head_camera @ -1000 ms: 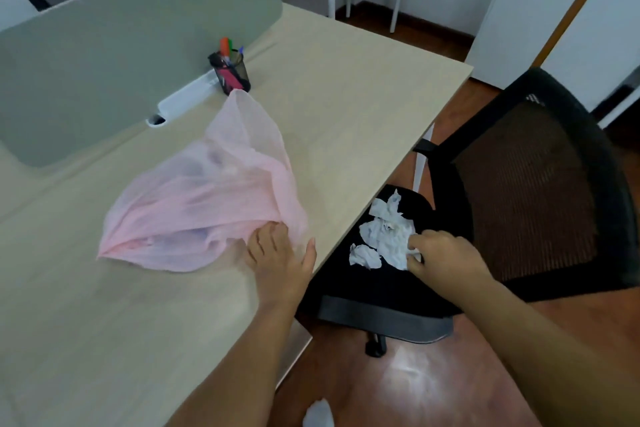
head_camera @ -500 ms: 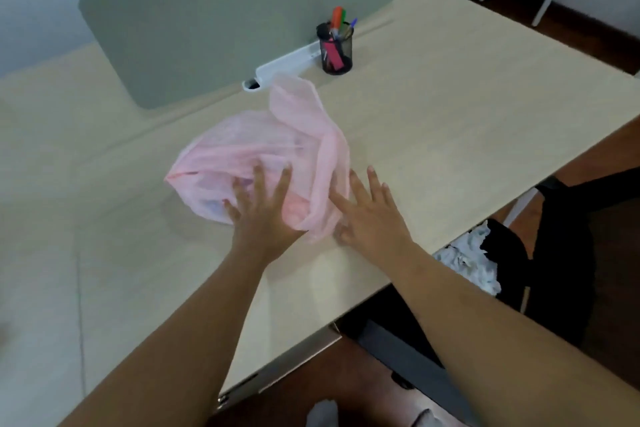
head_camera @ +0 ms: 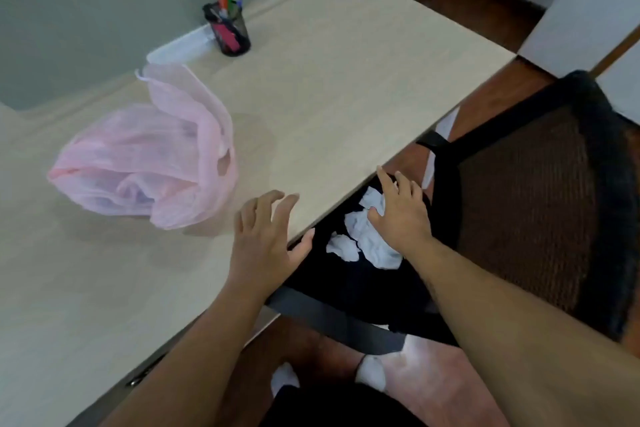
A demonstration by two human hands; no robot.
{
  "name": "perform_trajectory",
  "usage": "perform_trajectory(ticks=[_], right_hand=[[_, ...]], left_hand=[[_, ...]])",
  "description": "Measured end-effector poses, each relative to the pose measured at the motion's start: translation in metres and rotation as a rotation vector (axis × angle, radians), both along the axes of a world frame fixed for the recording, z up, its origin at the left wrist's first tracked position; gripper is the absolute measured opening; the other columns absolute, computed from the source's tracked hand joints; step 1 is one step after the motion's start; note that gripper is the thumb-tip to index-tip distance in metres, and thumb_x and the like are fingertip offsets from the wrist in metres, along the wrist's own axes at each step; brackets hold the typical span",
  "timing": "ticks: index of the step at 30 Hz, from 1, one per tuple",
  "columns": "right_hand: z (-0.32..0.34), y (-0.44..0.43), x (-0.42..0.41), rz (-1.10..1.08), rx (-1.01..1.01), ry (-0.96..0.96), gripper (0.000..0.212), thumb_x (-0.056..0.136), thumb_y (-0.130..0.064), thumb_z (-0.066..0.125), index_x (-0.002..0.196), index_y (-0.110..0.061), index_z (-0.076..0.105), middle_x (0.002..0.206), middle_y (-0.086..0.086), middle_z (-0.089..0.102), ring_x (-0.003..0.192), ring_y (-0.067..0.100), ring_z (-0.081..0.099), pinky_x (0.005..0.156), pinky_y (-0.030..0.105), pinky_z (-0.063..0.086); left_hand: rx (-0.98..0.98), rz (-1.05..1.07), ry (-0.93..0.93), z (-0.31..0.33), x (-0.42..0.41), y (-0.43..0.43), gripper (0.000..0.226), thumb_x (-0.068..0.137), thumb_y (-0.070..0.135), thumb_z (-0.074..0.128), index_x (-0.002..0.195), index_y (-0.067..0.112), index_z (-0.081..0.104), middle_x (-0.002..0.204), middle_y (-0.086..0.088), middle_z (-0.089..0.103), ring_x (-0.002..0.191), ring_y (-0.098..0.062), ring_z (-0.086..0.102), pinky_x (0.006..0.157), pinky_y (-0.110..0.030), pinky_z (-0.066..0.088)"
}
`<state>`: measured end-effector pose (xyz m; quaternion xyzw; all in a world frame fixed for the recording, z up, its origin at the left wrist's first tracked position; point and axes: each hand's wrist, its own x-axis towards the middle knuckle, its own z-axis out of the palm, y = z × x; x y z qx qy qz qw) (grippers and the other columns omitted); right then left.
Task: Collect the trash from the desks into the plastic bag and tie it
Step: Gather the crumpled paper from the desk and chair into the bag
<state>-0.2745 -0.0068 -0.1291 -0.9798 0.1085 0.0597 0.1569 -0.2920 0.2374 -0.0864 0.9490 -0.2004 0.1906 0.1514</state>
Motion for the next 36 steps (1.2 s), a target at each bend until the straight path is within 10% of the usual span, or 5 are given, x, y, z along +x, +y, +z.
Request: perform_trajectory(ticks=[4,10,21,30,36], right_hand=[[-0.027,-0.026,-0.052,-0.203,0.127,0.114,0.072,0.086,-0.029,0.059,0.149,-0.026,0.024,0.15,0.012,0.03,0.129,0.034,0.032,0.093,0.044,0.045],[-0.076,-0.029,-0.07,-0.168,0.197,0.309,0.099,0.081,-0.027,0.071,0.152,-0.037,0.002,0.159,0.009,0.002,0.142,0.034,0.013,0.103,0.044,0.04],[-0.242,-0.032,0.015,-0.157,-0.095,0.498,0.112,0.085,-0.013,0.065,0.145,-0.038,-0.027,0.156,0.017,-0.027,0.142,0.046,0.012,0.09,0.036,0.048],[-0.272,-0.049,0.029,-0.197,0.131,0.467,0.046,0.091,-0.012,0.055,0.136,-0.009,0.044,0.135,0.019,0.04,0.113,0.034,0.053,0.092,0.035,0.047],[-0.276,-0.067,0.053,-0.207,-0.006,0.58,0.097,0.075,-0.036,0.077,0.147,-0.044,0.013,0.157,0.011,-0.01,0.141,0.046,-0.001,0.106,0.06,0.028]], left_hand=[[-0.039,-0.207,0.335,-0.039,-0.031,-0.049,0.027,0.087,0.041,0.057,0.104,0.021,0.066,0.073,0.005,0.064,0.066,-0.018,0.063,0.052,-0.034,0.051],[0.26,-0.238,0.805,-0.114,-0.008,-0.069,0.077,0.086,0.051,0.056,0.152,0.036,0.017,0.161,0.002,0.015,0.14,-0.026,0.027,0.099,-0.042,0.046],[0.606,-0.29,0.827,-0.283,0.087,-0.105,0.134,0.075,0.033,0.079,0.133,0.045,-0.041,0.157,-0.009,-0.033,0.146,-0.046,-0.002,0.113,-0.058,0.02],[0.485,-0.341,0.998,-0.336,0.114,-0.124,0.078,0.081,0.037,0.072,0.148,0.03,0.032,0.149,-0.002,0.032,0.129,-0.029,0.038,0.101,-0.036,0.037],[0.359,-0.442,0.687,-0.34,0.118,-0.125,0.033,0.072,0.024,0.071,0.103,0.022,0.06,0.111,-0.002,0.053,0.107,-0.029,0.052,0.08,-0.033,0.043]])
